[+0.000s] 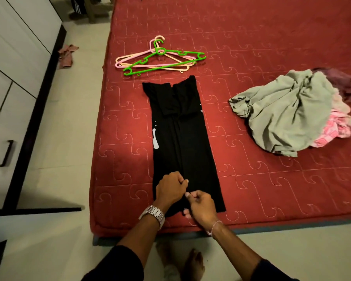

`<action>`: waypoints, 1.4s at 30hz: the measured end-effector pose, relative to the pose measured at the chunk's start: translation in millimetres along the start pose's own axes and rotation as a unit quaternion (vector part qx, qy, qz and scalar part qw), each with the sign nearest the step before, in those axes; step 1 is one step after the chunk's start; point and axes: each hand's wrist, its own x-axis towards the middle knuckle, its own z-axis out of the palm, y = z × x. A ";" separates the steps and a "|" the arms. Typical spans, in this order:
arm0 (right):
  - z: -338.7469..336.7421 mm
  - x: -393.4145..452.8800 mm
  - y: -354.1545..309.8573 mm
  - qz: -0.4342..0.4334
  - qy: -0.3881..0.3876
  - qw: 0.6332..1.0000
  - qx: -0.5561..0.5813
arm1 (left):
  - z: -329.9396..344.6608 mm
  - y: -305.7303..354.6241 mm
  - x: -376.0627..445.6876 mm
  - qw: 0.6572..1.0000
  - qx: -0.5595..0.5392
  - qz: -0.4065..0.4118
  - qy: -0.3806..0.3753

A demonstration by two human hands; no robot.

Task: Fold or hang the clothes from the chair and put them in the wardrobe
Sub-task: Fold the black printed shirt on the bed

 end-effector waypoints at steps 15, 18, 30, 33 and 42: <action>-56.6 30.4 25.3 -0.063 0.208 0.941 -0.260 | -5.2 -36.7 -34.3 0.974 -0.017 -0.190 0.125; -63.6 36.5 23.3 -0.006 0.129 0.981 -0.143 | -8.0 -48.0 -32.8 0.970 -0.116 -0.205 0.054; -81.0 13.8 25.1 -0.013 0.062 0.992 0.108 | -32.7 -72.0 -66.3 0.856 -0.470 -0.200 -0.078; -84.5 14.6 42.5 -0.007 0.104 0.994 0.030 | -18.5 -85.2 -75.1 0.913 -0.362 -0.175 -0.066; -97.7 -4.9 52.3 -0.125 0.117 0.981 -0.086 | -20.9 -93.2 -90.9 0.920 -0.360 -0.145 -0.049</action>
